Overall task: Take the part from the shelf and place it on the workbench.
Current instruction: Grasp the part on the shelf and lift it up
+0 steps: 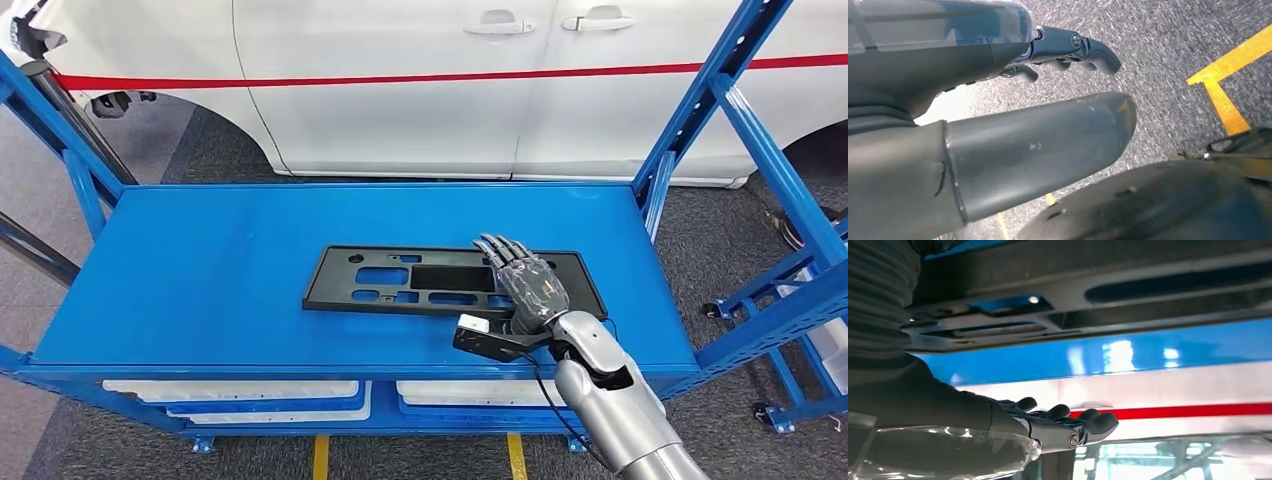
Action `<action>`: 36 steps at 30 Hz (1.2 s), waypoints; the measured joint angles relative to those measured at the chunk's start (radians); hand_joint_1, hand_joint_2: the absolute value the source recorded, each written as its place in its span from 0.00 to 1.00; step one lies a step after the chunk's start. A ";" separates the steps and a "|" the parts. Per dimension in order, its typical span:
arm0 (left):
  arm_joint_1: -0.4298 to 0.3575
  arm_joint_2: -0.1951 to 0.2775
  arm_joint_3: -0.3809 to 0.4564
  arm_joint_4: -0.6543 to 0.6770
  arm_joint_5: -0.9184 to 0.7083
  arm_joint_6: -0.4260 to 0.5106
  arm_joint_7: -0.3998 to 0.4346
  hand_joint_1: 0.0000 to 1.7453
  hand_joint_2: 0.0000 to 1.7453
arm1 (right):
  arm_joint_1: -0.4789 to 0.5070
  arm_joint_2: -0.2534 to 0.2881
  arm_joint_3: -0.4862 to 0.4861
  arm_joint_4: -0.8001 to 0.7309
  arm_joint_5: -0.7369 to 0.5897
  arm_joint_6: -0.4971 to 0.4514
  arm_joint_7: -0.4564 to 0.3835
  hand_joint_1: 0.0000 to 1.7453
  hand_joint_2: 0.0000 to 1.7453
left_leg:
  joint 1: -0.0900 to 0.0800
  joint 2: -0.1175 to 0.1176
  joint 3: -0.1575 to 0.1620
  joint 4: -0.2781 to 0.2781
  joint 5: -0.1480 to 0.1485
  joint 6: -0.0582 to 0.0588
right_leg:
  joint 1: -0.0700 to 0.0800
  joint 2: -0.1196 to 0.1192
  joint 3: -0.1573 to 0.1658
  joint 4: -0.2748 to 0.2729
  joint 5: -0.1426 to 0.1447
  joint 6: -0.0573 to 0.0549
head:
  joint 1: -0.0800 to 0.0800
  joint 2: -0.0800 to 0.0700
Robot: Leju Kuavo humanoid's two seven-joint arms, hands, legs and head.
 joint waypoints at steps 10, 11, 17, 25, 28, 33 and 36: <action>-0.007 -0.001 0.003 0.017 0.037 0.021 -0.003 0.00 0.00 | -0.040 0.018 0.041 0.105 0.116 -0.069 0.070 0.00 1.00 | -0.002 0.000 0.092 -0.263 0.158 0.018 | 0.010 0.008 0.022 0.015 -0.033 0.009 | 0.002 0.000; -0.007 -0.001 0.004 0.018 0.037 0.022 -0.003 0.00 0.00 | -0.043 0.018 0.043 0.109 0.116 -0.069 0.071 0.22 1.00 | -0.003 0.000 0.092 -0.263 0.157 0.020 | 0.010 0.008 0.024 0.013 -0.033 0.009 | 0.002 0.000; -0.009 -0.001 0.004 0.021 0.069 0.025 -0.010 0.00 0.00 | -0.047 0.023 0.045 0.138 0.124 -0.075 0.094 1.00 1.00 | -0.004 -0.001 0.093 -0.263 0.154 0.027 | 0.010 0.008 0.029 0.004 -0.030 0.015 | 0.002 0.000; -0.009 -0.001 0.004 0.022 0.101 0.024 -0.013 0.00 0.00 | -0.045 0.029 0.045 0.164 0.123 -0.080 0.088 1.00 1.00 | -0.005 -0.001 0.094 -0.262 0.154 0.030 | 0.009 0.007 0.030 0.003 -0.029 0.030 | 0.002 0.000; -0.008 -0.001 0.004 0.022 0.105 0.023 -0.013 0.00 0.00 | -0.045 0.029 0.045 0.168 0.124 -0.079 0.085 1.00 1.00 | -0.004 -0.001 0.094 -0.262 0.154 0.030 | 0.010 0.007 0.030 0.003 -0.029 0.030 | 0.002 0.000; -0.008 -0.001 0.004 0.022 0.107 0.020 -0.013 0.00 0.00 | -0.048 0.029 0.045 0.171 0.124 -0.079 0.079 1.00 1.00 | -0.002 -0.001 0.095 -0.262 0.154 0.030 | 0.011 0.006 0.030 0.004 -0.030 0.031 | 0.002 0.000; -0.008 -0.001 0.005 0.022 0.109 0.012 -0.013 0.00 0.00 | -0.051 0.029 0.045 0.174 0.124 -0.080 0.072 1.00 1.00 | -0.002 -0.001 0.095 -0.262 0.154 0.030 | 0.012 0.006 0.030 0.004 -0.030 0.030 | 0.002 0.000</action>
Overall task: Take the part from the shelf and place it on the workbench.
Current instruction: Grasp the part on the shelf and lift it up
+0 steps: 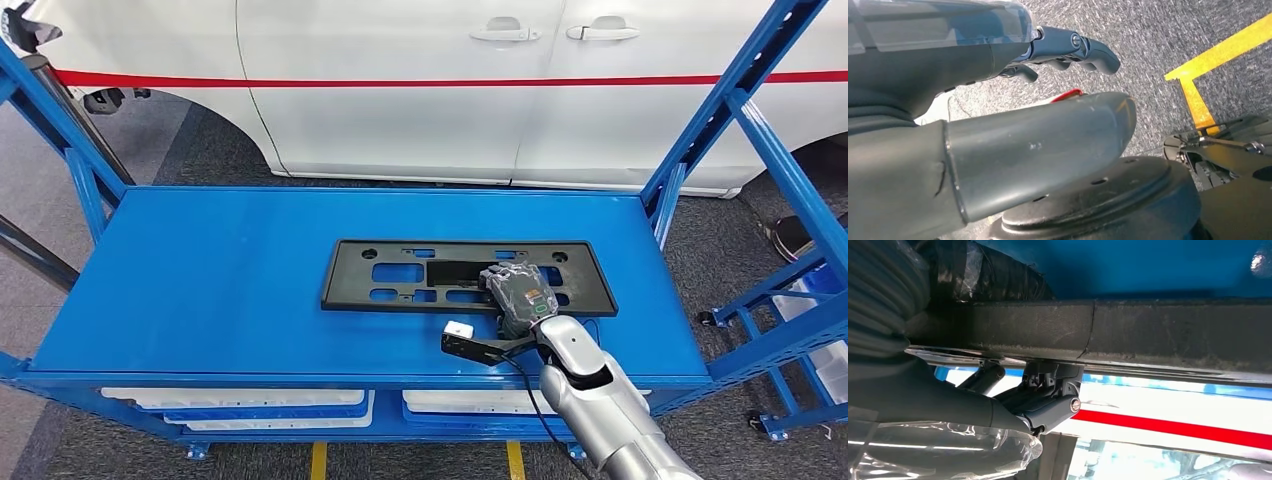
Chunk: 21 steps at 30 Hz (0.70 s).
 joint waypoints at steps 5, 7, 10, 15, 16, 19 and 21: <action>0.000 0.000 0.000 0.000 0.000 -0.012 -0.005 0.00 0.00 | -0.004 0.000 -0.001 0.008 0.000 -0.006 -0.008 1.00 1.00 | 0.000 0.000 0.000 0.000 0.000 0.000 | 0.000 0.000 0.000 0.000 0.000 0.000 | 0.000 0.000; 0.000 0.000 0.000 0.001 0.001 -0.016 -0.009 0.00 0.00 | -0.004 0.000 -0.001 0.011 0.001 -0.007 -0.010 1.00 1.00 | 0.000 0.000 0.000 0.000 0.000 0.000 | 0.000 0.000 0.000 0.000 0.000 0.000 | 0.000 0.000; -0.001 0.000 0.003 0.003 0.012 -0.024 -0.018 0.00 0.75 | -0.006 0.000 -0.001 0.015 0.001 -0.008 -0.014 1.00 1.00 | 0.000 0.000 0.000 0.000 0.000 0.000 | 0.000 0.000 0.000 0.000 0.000 0.000 | 0.000 0.000; -0.003 0.001 0.012 0.010 0.020 -0.031 -0.029 0.00 1.00 | -0.011 0.000 -0.001 0.022 0.001 -0.008 -0.021 1.00 1.00 | 0.000 0.000 0.001 0.000 0.000 0.000 | 0.000 0.000 0.001 0.000 0.000 0.000 | 0.000 0.000; -0.004 0.001 0.013 0.012 0.017 -0.027 -0.030 0.00 1.00 | -0.011 0.000 -0.001 0.023 0.000 -0.009 -0.023 1.00 1.00 | 0.000 0.000 0.001 0.000 0.000 0.000 | 0.000 0.000 0.001 0.000 0.000 0.000 | 0.000 0.000; -0.005 0.001 0.013 0.015 0.010 0.006 -0.031 0.00 1.00 | -0.012 0.000 -0.001 0.027 -0.001 -0.015 -0.022 1.00 1.00 | 0.000 0.000 0.001 0.000 0.000 0.000 | 0.000 0.000 0.001 0.000 0.000 0.000 | 0.000 0.000; -0.006 0.001 0.013 0.015 0.010 0.021 -0.031 0.00 1.00 | -0.012 0.000 -0.001 0.028 -0.001 -0.018 -0.021 1.00 1.00 | 0.000 0.000 0.001 0.000 0.000 0.000 | 0.000 0.000 0.001 0.000 0.000 0.000 | 0.000 0.000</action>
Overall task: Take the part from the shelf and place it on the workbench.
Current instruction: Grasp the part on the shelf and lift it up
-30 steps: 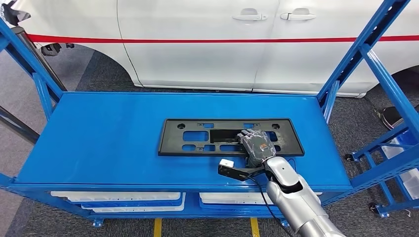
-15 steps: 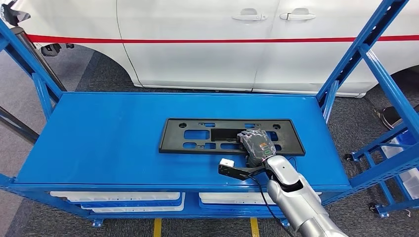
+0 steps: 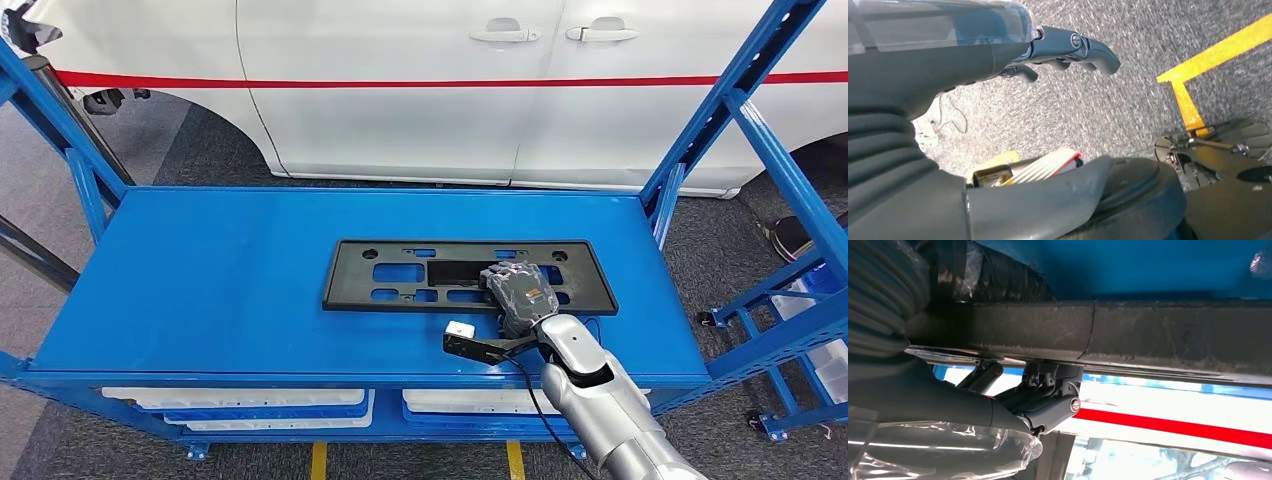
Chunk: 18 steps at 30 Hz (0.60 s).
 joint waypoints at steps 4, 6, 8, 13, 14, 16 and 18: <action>-0.001 0.000 0.000 0.000 -0.001 0.006 0.000 0.00 1.00 | 0.000 0.000 0.000 0.001 0.000 -0.001 0.000 1.00 1.00 | 0.000 0.000 0.000 0.000 0.000 0.000 | 0.000 0.000 0.000 0.000 0.000 0.000 | 0.000 0.000; -0.001 0.000 0.000 0.000 0.000 0.007 0.000 0.00 1.00 | 0.000 0.000 0.000 0.001 0.000 -0.007 0.000 1.00 1.00 | 0.000 0.000 0.000 0.000 0.000 0.000 | 0.000 0.000 0.000 0.000 0.000 0.000 | 0.000 0.000; -0.001 0.000 0.000 0.000 -0.002 0.002 0.000 0.00 1.00 | 0.004 0.000 -0.001 -0.002 0.007 -0.034 -0.005 1.00 1.00 | 0.000 0.000 0.000 0.000 0.000 0.000 | 0.000 0.000 0.000 0.000 0.000 0.000 | 0.000 0.000; -0.001 0.001 0.001 0.003 -0.030 -0.011 0.000 0.00 1.00 | 0.044 -0.011 -0.007 -0.076 0.040 -0.173 -0.039 1.00 1.00 | -0.004 0.000 -0.002 0.001 0.001 0.006 | -0.004 0.001 0.000 -0.006 0.005 0.007 | 0.000 0.000; -0.001 0.002 0.001 0.005 -0.037 -0.010 -0.001 0.00 1.00 | 0.053 -0.014 -0.009 -0.105 0.049 -0.198 -0.043 1.00 1.00 | -0.003 0.001 0.001 -0.006 0.006 0.011 | -0.005 0.001 0.001 -0.009 0.006 0.013 | 0.000 0.000; -0.002 0.002 0.001 0.008 -0.050 -0.007 -0.002 0.00 1.00 | 0.067 -0.026 -0.016 -0.164 0.066 -0.236 -0.047 1.00 1.00 | 0.004 0.004 0.008 -0.027 0.020 0.022 | -0.006 0.002 -0.004 0.004 -0.011 0.021 | 0.000 0.000; -0.004 0.001 0.001 0.012 -0.057 -0.006 -0.003 0.00 1.00 | 0.080 -0.039 -0.021 -0.215 0.078 -0.255 -0.049 1.00 1.00 | 0.008 0.006 0.010 -0.040 0.028 0.026 | -0.011 0.002 -0.041 0.092 -0.071 0.026 | 0.000 0.000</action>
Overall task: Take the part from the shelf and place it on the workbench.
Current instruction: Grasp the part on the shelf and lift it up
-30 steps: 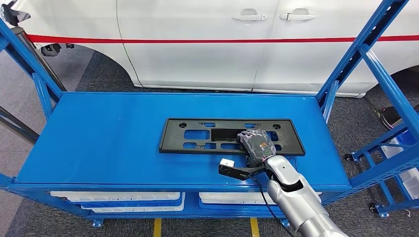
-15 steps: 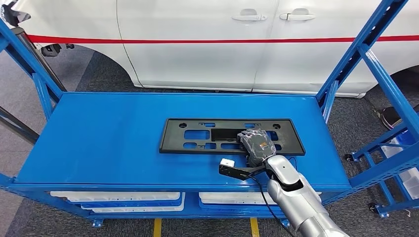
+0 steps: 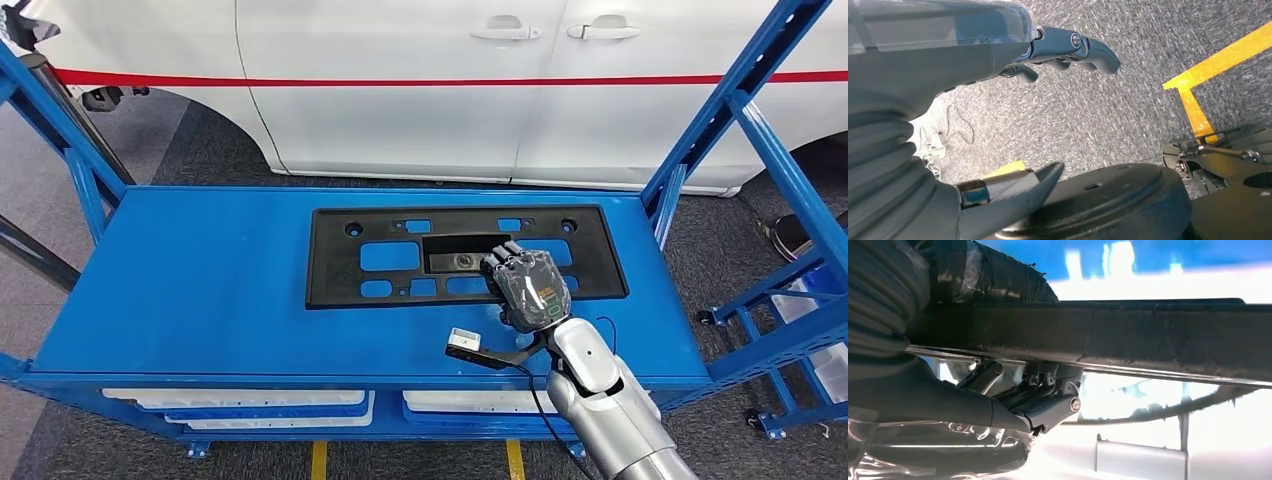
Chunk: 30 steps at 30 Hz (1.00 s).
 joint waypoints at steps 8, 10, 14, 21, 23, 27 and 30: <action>-0.002 0.001 0.001 0.004 -0.014 -0.004 -0.002 0.00 1.00 | 0.055 -0.041 -0.004 -0.124 0.011 0.012 -0.001 1.00 1.00 | 0.016 -0.005 -0.030 0.041 -0.006 -0.038 | -0.038 0.005 0.032 -0.053 0.050 0.037 | 0.000 0.000; -0.003 0.002 0.001 0.006 -0.017 -0.005 -0.003 0.00 1.00 | 0.059 -0.045 -0.005 -0.138 0.011 0.013 -0.001 1.00 1.00 | 0.013 -0.007 -0.036 0.045 -0.001 -0.056 | -0.031 0.013 0.030 -0.061 0.055 0.021 | -0.001 0.000; -0.004 0.003 0.001 0.009 -0.022 -0.006 -0.005 0.00 1.00 | 0.063 -0.047 -0.005 -0.155 0.011 0.014 -0.001 1.00 1.00 | 0.016 -0.006 -0.058 0.082 -0.037 -0.074 | -0.030 0.007 0.005 -0.058 0.078 -0.022 | -0.001 0.000; -0.006 0.004 0.001 0.010 -0.022 -0.007 -0.008 0.00 1.00 | 0.070 -0.049 -0.005 -0.163 0.011 0.015 -0.001 1.00 1.00 | -0.001 -0.004 -0.038 0.236 -0.165 -0.045 | 0.000 -0.004 -0.059 -0.052 0.124 -0.049 | -0.002 0.000; -0.010 0.005 0.001 0.010 -0.022 -0.008 -0.008 0.00 1.00 | 0.070 -0.050 -0.005 -0.169 0.011 0.015 -0.001 1.00 1.00 | -0.013 -0.002 0.053 0.093 -0.134 -0.024 | 0.006 -0.005 -0.068 -0.051 0.137 -0.045 | -0.001 0.000; -0.014 0.006 0.001 0.014 -0.024 -0.010 -0.009 0.00 1.00 | 0.070 -0.053 -0.005 -0.176 0.010 0.019 -0.001 1.00 1.00 | -0.024 0.000 0.076 0.031 -0.101 -0.014 | 0.003 -0.009 -0.073 -0.060 0.162 -0.022 | -0.001 0.000; -0.016 0.004 0.001 0.020 -0.028 -0.017 -0.009 0.00 1.00 | 0.068 -0.061 -0.005 -0.182 0.004 0.028 -0.003 1.00 1.00 | -0.016 0.006 0.054 0.013 -0.060 0.003 | 0.000 -0.006 -0.097 -0.014 0.094 -0.006 | 0.001 0.000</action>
